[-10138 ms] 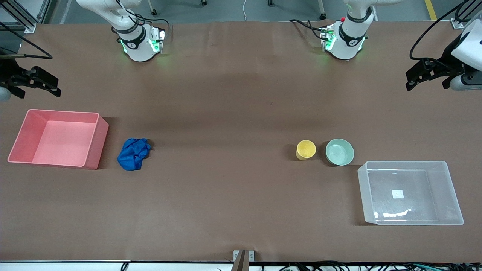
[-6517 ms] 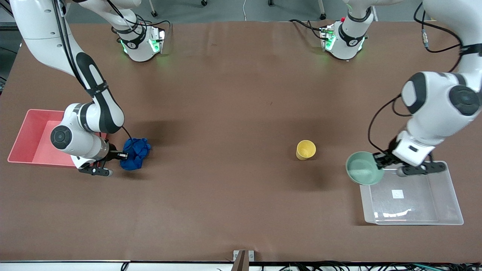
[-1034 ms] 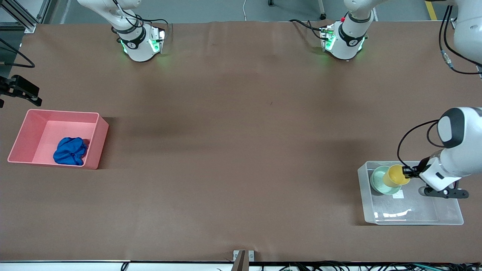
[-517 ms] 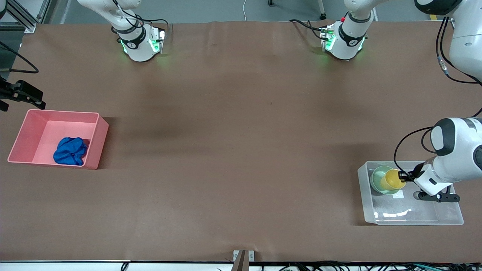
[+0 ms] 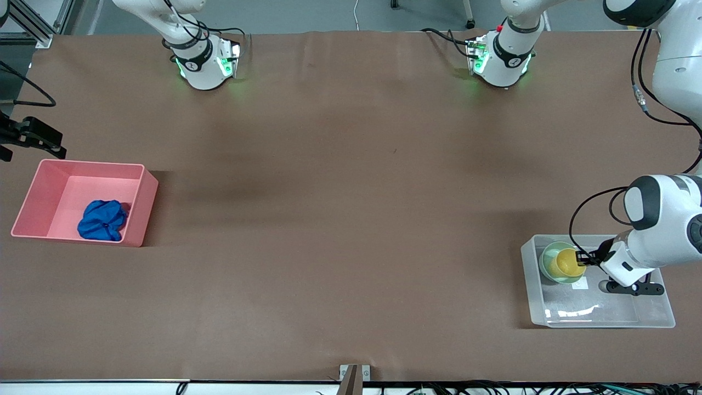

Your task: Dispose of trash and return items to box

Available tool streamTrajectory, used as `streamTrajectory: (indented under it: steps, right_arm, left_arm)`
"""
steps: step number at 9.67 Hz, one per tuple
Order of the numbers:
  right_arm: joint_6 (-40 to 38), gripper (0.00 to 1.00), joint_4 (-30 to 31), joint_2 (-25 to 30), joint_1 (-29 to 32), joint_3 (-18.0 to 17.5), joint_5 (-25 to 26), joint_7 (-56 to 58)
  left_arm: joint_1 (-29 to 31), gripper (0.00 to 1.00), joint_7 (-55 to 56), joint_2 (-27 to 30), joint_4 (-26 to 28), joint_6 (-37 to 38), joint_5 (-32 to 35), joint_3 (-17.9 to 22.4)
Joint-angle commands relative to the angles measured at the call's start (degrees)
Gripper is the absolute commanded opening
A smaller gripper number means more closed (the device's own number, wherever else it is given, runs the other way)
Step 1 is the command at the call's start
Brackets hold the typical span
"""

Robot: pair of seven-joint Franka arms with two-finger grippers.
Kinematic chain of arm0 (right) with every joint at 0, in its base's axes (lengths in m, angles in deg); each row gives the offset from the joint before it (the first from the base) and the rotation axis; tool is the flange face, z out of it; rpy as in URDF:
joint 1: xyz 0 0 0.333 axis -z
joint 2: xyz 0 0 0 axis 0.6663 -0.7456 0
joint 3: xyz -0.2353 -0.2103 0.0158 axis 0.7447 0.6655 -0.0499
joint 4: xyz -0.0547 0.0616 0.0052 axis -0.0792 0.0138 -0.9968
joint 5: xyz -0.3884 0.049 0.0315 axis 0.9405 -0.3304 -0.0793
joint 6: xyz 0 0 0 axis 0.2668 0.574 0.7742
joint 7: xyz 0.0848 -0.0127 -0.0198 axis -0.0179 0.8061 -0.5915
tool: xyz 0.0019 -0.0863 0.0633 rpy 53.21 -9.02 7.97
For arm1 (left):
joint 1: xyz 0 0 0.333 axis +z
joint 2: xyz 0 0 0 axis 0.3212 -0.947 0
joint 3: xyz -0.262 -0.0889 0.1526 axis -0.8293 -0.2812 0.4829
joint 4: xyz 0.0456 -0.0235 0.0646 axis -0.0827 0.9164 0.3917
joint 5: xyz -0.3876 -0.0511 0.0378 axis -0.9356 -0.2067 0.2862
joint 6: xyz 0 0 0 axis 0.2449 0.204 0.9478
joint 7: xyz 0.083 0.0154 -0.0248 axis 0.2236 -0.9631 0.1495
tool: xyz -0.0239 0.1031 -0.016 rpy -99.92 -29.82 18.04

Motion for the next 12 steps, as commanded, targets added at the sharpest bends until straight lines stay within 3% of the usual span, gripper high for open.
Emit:
streamTrajectory:
  steps: [1,8,12]
  right_arm:
    - [-0.7,1.0,-0.2,0.3,0.2,0.0,0.1,-0.2]
    - [-0.5,1.0,0.4,0.4,-0.2,0.1,0.1,-0.5]
    - [0.0,1.0,0.0,0.5,-0.1,-0.1,0.0,-0.5]
  left_arm:
    - [0.0,1.0,-0.3,1.5,-1.7,0.4,-0.5,0.1]
    - [-0.4,1.0,0.6,26.0,-1.7,18.5,-8.3,-3.5]
    - [-0.3,1.0,1.0,35.7,-1.5,31.7,-14.2,-5.0]
